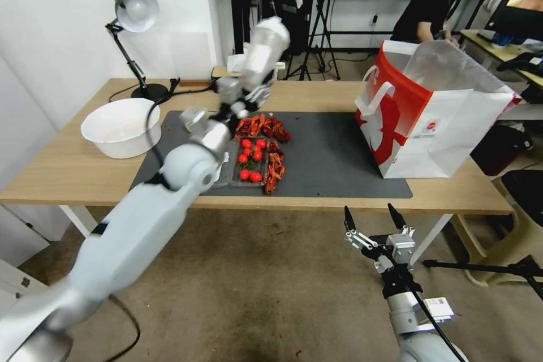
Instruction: Pick up the trash from the table and place it into the takeout bag.
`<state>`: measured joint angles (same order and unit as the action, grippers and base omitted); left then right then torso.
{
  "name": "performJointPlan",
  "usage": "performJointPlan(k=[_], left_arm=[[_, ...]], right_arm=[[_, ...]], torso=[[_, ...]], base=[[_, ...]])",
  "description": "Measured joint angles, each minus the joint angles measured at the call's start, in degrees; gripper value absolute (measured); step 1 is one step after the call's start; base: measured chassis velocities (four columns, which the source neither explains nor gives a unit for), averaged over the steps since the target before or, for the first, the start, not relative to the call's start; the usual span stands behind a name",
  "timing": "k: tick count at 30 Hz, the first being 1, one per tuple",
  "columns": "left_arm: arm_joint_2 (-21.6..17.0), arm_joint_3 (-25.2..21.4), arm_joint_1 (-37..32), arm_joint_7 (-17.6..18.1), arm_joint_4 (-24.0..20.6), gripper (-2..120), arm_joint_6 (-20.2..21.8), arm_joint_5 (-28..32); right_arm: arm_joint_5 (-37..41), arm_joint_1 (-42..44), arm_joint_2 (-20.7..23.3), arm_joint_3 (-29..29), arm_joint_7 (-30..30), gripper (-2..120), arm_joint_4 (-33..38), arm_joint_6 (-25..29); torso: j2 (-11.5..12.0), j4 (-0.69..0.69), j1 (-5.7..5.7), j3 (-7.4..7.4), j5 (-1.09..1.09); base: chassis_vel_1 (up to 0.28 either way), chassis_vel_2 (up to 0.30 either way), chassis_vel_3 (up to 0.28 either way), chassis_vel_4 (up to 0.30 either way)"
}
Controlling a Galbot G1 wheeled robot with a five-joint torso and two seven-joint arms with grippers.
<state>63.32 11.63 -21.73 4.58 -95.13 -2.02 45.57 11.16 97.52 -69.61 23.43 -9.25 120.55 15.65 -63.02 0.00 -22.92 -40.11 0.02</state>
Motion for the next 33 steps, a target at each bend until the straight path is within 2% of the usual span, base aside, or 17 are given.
performJointPlan(k=[3,6,7,10,11,15,16,19,25,27,33], left_arm=[[1.5,1.9,2.5,-0.1,1.4,47,0.0,0.3],[6.2,7.0,8.5,-0.4,5.9,47,0.0,0.8],[6.2,7.0,8.5,-0.4,5.9,47,0.0,0.8],[11.1,11.3,12.8,-2.2,10.3,47,-0.1,1.1],[11.1,11.3,12.8,-2.2,10.3,47,-0.1,1.1],[15.8,16.4,17.6,-4.6,17.0,47,-0.9,1.2],[15.8,16.4,17.6,-4.6,17.0,47,-0.9,1.2],[19.0,19.2,21.6,-6.1,22.2,47,-1.4,1.5],[22.2,21.2,25.5,-7.7,27.0,47,-1.4,-0.8],[23.2,22.2,27.6,-10.0,29.1,47,-0.9,-4.4],[24.1,24.2,30.9,-13.3,31.7,47,0.3,-9.0]], right_arm=[[-0.2,0.0,-0.2,-0.1,0.0,100,0.1,0.0],[-1.0,0.4,-1.1,-0.4,0.0,100,0.2,0.0],[-1.0,0.4,-1.1,-0.4,0.0,100,0.2,0.0],[-1.3,1.0,-1.5,-0.4,0.1,100,0.2,0.3],[-1.3,1.0,-1.5,-0.4,0.1,100,0.2,0.3],[-1.3,1.4,-1.5,-0.2,0.1,100,0.0,1.0],[-1.3,1.4,-1.5,-0.2,0.1,100,0.0,1.0],[-1.3,1.5,-1.5,-0.1,0.1,100,-0.1,1.2],[-1.3,1.5,-1.7,0.0,0.2,100,-0.5,1.7],[-1.1,1.4,-1.7,0.1,0.2,100,-0.8,2.0],[-0.8,1.2,-1.6,0.4,0.2,100,-1.4,2.5]], torso=[[0.0,0.0,0.0,0.0,-0.01],[0.0,0.0,0.0,0.0,-0.01],[0.0,0.0,0.0,0.0,-0.01],[0.0,0.02,-0.01,0.0,0.0],[0.0,0.02,-0.01,0.0,0.0],[0.0,0.0,0.0,0.01,0.0],[0.0,0.0,0.0,0.01,0.0],[0.0,0.0,-0.01,0.0,0.0],[0.0,0.0,0.0,0.01,-0.01],[0.0,0.01,-0.01,0.01,-0.01],[0.0,0.0,0.0,0.0,-0.02]], base=[[0.0,0.0,0.0,0.0],[0.0,0.0,0.0,0.0],[0.0,0.0,0.0,0.0],[0.0,0.0,0.0,0.0],[0.0,0.0,0.0,0.0],[0.0,0.0,0.0,0.0],[0.0,0.0,0.0,0.0],[0.0,0.0,0.0,0.0],[0.0,0.0,0.0,0.0],[0.0,0.0,0.0,0.0],[0.0,0.0,0.0,0.0]])
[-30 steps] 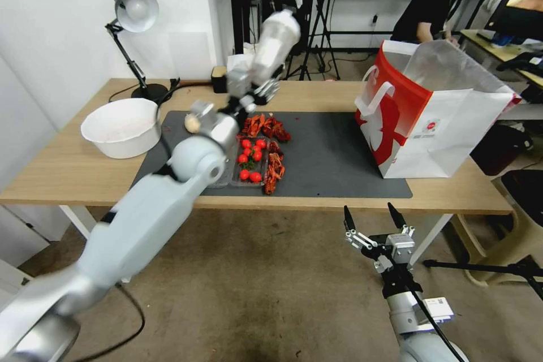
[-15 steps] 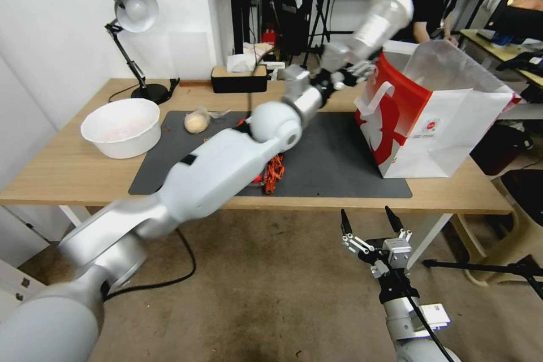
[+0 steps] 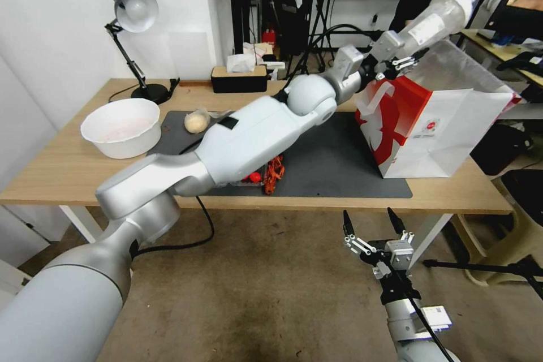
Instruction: Pick up the trash from the table and place it into the takeout bag.
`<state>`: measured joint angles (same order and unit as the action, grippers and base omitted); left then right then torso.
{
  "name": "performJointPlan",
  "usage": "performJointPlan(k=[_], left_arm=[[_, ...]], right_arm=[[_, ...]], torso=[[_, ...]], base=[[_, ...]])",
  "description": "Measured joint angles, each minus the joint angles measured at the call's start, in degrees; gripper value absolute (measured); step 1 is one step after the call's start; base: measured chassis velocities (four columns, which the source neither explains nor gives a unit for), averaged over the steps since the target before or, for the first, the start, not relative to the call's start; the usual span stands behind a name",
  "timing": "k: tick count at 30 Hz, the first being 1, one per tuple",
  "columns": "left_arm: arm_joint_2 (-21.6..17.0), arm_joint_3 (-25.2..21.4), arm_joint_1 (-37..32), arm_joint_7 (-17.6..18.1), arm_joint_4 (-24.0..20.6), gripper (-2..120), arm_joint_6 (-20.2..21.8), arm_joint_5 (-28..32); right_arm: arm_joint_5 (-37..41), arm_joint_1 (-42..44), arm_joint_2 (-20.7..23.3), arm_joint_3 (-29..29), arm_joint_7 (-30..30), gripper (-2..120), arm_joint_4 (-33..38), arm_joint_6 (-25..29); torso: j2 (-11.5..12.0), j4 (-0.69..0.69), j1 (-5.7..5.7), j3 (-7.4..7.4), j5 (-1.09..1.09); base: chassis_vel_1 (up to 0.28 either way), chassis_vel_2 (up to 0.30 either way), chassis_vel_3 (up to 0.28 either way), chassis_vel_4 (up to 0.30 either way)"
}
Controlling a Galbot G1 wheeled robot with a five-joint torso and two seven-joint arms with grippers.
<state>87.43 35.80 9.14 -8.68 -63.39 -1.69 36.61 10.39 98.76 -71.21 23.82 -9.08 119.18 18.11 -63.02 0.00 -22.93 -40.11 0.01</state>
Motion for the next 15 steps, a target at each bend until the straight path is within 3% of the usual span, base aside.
performJointPlan(k=[7,15], left_arm=[[0.9,1.9,2.2,-0.4,2.3,47,0.0,-1.5],[1.2,2.1,2.1,-0.5,3.0,74,-0.1,-1.7]], right_arm=[[0.8,-0.2,0.1,0.1,0.1,100,-0.4,0.2],[0.7,-0.2,0.3,0.8,0.6,100,-0.9,0.7]], torso=[[0.0,-0.01,0.0,0.0,0.0],[0.0,0.0,0.01,0.0,-0.01]], base=[[0.0,0.0,0.0,0.0],[0.0,0.0,0.0,0.0]])
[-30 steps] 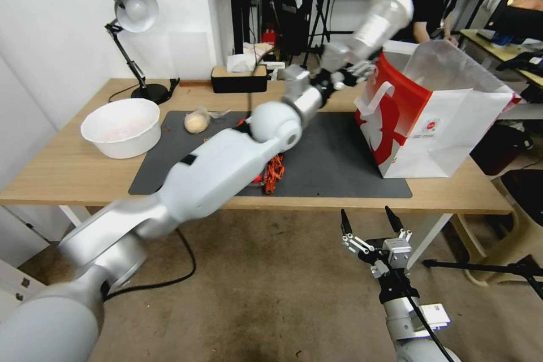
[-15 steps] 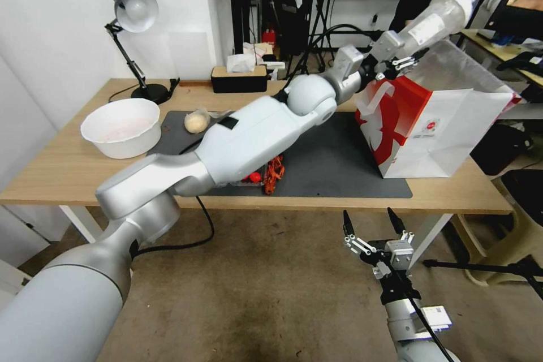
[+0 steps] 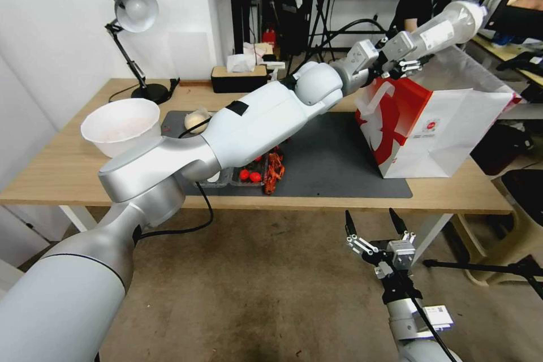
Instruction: Pick up the trash from the table and place it into the takeout bag.
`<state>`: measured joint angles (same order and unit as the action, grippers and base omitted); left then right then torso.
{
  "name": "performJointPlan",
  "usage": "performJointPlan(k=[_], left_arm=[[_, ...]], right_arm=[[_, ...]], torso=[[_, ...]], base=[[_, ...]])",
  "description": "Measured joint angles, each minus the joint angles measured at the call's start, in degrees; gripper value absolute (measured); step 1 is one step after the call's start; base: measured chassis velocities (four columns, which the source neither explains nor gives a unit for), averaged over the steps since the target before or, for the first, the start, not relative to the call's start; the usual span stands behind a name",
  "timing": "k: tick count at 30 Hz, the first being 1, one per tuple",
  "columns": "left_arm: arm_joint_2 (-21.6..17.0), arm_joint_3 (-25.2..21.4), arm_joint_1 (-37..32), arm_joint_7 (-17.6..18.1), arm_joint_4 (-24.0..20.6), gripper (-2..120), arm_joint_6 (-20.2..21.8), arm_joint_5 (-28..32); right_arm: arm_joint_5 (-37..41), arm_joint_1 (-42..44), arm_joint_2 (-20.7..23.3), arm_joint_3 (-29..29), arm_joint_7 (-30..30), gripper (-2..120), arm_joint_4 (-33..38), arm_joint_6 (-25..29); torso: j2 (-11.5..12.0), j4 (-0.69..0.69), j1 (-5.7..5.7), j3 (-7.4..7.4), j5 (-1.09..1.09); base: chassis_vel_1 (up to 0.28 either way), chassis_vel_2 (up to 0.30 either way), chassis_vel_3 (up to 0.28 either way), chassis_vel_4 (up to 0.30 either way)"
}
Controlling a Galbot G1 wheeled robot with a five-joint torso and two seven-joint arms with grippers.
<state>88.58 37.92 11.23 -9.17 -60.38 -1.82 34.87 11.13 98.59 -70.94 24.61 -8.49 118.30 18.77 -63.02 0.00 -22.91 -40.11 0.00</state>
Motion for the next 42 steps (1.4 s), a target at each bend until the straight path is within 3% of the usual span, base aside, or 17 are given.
performJointPlan(k=[2,3,8,15,20,23,24,27,28,31,36,40,41,42], left_arm=[[-0.1,0.0,-0.1,0.0,0.0,79,0.0,-0.1],[-0.3,0.0,-0.1,0.0,-0.1,88,0.0,-0.1],[-0.5,-0.4,-0.2,0.1,-0.2,99,-0.1,-0.1],[-2.0,-2.4,-2.0,2.0,-2.1,100,0.0,0.1],[-6.5,-5.6,-6.2,5.1,-7.0,100,0.8,0.6],[-11.8,-10.7,-12.3,9.5,-14.3,100,2.7,0.2],[-11.8,-10.7,-12.3,9.5,-14.3,100,2.7,0.2],[-16.1,-14.6,-18.3,12.1,-20.4,100,3.8,-0.6],[-16.1,-14.6,-18.3,12.1,-20.4,100,3.8,-0.6],[-21.8,-20.1,-26.4,12.7,-25.7,100,2.6,-2.2],[-26.2,-25.8,-34.2,12.6,-30.2,100,1.3,-3.4],[-29.7,-38.2,-50.1,9.9,-37.1,100,0.7,-6.9],[-29.7,-38.2,-50.1,9.9,-37.1,100,0.7,-6.9],[-30.3,-42.1,-55.0,9.7,-39.3,100,0.3,-7.6]], right_arm=[[0.1,0.0,0.0,0.1,0.0,100,-0.2,0.1],[0.2,0.0,0.1,0.2,0.1,100,-0.3,0.2],[0.9,0.0,0.2,0.2,0.1,100,-0.3,0.2],[1.1,-0.1,0.2,-0.1,0.1,100,-0.1,-0.1],[1.1,-0.1,0.1,-0.3,0.1,100,-0.1,-0.2],[1.1,0.0,0.1,-0.3,0.1,100,-0.1,-0.2],[1.1,0.0,0.1,-0.3,0.1,100,-0.1,-0.2],[1.1,0.0,0.0,-0.3,0.1,100,-0.1,-0.2],[1.1,0.0,0.0,-0.3,0.1,100,-0.1,-0.2],[0.9,0.0,-0.1,-0.5,0.1,100,-0.1,-0.2],[0.4,0.1,-0.4,-0.8,0.1,100,0.0,-0.2],[0.3,-0.1,-0.3,-0.8,0.1,100,0.2,-0.2],[0.3,-0.1,-0.3,-0.8,0.1,100,0.2,-0.2],[0.3,-0.2,-0.2,-0.8,0.1,100,0.2,-0.2]], torso=[[0.0,0.0,0.0,0.0,0.01],[0.0,0.0,0.0,0.0,0.0],[0.0,0.0,0.0,0.0,0.0],[0.0,0.01,0.0,0.0,0.0],[0.0,0.0,0.0,0.0,-0.01],[0.0,0.0,0.0,0.0,-0.02],[0.0,0.0,0.0,0.0,-0.02],[0.0,0.01,0.0,0.0,-0.03],[0.0,0.01,0.0,0.0,-0.03],[0.0,-0.01,0.0,0.0,-0.04],[0.0,-0.02,0.0,0.01,-0.03],[0.0,-0.01,0.0,0.0,-0.06],[0.0,-0.01,0.0,0.0,-0.06],[0.0,-0.02,0.0,0.01,0.03]], base=[[0.0,0.0,0.0,0.0],[0.0,0.0,0.0,0.0],[0.0,0.0,0.0,0.0],[0.0,0.0,0.0,0.0],[0.0,0.0,0.0,0.0],[0.0,0.0,0.0,0.0],[0.0,0.0,0.0,0.0],[0.0,0.0,0.0,0.0],[0.0,0.0,0.0,0.0],[0.0,0.0,0.0,0.0],[0.0,0.0,0.0,0.0],[0.0,0.0,0.0,0.0],[0.0,0.0,0.0,0.0],[0.0,0.0,0.0,0.0]])
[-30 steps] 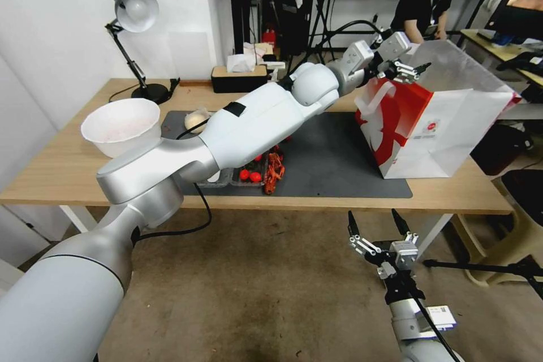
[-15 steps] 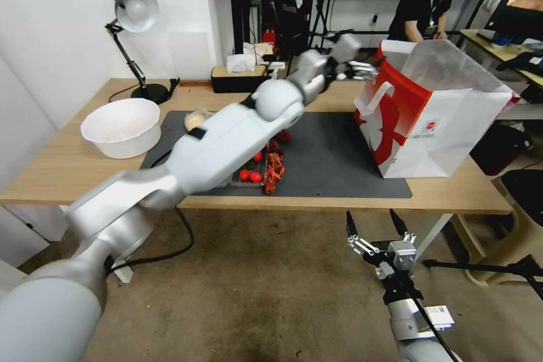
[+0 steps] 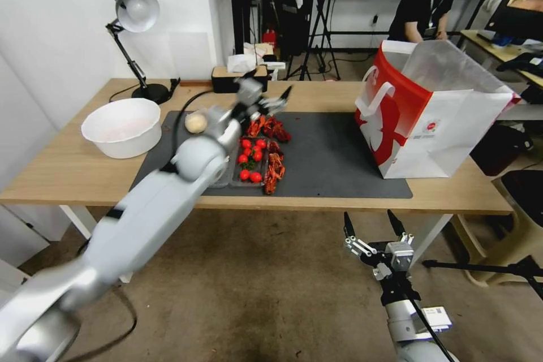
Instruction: Pick up the trash from the table and place it into the takeout bag.
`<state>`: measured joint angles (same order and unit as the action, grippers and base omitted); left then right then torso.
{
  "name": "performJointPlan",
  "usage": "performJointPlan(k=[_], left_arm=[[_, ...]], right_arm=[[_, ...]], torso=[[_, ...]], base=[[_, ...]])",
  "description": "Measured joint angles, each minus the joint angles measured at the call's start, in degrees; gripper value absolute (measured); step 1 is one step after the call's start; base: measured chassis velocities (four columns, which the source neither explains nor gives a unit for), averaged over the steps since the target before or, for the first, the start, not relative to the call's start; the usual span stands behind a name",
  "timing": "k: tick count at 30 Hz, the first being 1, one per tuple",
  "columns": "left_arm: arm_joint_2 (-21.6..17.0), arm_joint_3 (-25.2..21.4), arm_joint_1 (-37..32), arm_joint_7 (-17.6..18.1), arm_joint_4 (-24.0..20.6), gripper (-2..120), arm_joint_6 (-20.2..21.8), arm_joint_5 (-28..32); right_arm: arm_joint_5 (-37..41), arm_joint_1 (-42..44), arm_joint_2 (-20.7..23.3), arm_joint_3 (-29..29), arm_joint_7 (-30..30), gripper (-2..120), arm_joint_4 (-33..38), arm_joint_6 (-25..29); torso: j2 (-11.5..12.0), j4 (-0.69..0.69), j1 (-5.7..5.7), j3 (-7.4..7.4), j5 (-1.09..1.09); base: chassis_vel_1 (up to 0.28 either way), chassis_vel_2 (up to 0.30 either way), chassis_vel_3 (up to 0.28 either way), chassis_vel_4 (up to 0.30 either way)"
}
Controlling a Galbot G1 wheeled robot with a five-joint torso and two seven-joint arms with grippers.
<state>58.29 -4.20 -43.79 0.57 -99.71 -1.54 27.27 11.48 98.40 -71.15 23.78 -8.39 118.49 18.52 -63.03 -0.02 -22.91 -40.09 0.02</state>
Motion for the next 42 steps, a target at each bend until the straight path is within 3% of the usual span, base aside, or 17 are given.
performJointPlan(k=[2,3,5,13,18,22,24,31,42], left_arm=[[-0.4,-5.0,-8.3,0.0,-3.1,100,-1.4,-0.7],[-0.4,-5.0,-8.3,0.0,-3.1,100,-1.4,-0.7],[-0.1,-8.4,-15.4,0.0,-5.6,100,-2.7,-2.0],[2.4,-12.7,-22.6,0.2,-9.9,100,-3.2,-4.6],[6.0,-15.8,-28.3,0.3,-13.6,100,-2.6,-6.9],[7.7,-17.8,-30.8,0.5,-14.2,100,-2.8,-7.7],[9.6,-19.8,-35.0,0.5,-14.0,100,-5.5,-11.3],[12.1,-23.2,-41.6,2.5,-13.6,100,-7.1,-13.4],[13.6,-24.7,-44.9,5.4,-14.5,100,-6.9,-15.5]], right_arm=[[0.1,-0.1,0.3,-0.1,0.0,100,0.1,-0.1],[0.1,-0.1,0.3,-0.1,0.0,100,0.1,-0.1],[0.5,-0.1,0.7,-0.1,0.5,100,0.3,-0.1],[1.9,0.2,1.6,0.7,2.1,100,1.5,-0.1],[2.8,0.7,2.1,1.4,2.9,100,2.0,0.2],[2.9,0.8,2.3,1.6,2.9,100,2.0,0.2],[2.9,0.8,2.6,2.1,2.8,100,1.9,0.4],[3.0,0.9,2.6,2.4,2.1,100,1.9,0.6],[2.8,1.2,1.9,1.8,2.0,100,1.8,0.5]], torso=[[0.0,0.01,0.0,0.0,-0.05],[0.0,0.01,0.0,0.0,-0.05],[0.0,-0.01,0.01,0.0,-0.02],[0.0,0.05,0.0,-0.01,-0.02],[0.0,0.04,0.0,-0.01,-0.02],[0.0,0.03,0.0,-0.01,-0.01],[0.0,0.02,0.0,-0.01,-0.02],[0.0,0.02,0.0,-0.01,-0.02],[0.0,0.03,-0.01,-0.01,-0.02]], base=[[0.0,0.0,0.0,0.0],[0.0,0.0,0.0,0.0],[0.0,0.0,0.0,0.0],[0.0,0.0,0.0,0.0],[0.0,0.0,0.0,0.0],[0.0,0.0,0.0,0.0],[0.0,0.0,0.0,0.0],[0.0,0.0,0.0,0.0],[0.0,0.0,0.0,0.0]])
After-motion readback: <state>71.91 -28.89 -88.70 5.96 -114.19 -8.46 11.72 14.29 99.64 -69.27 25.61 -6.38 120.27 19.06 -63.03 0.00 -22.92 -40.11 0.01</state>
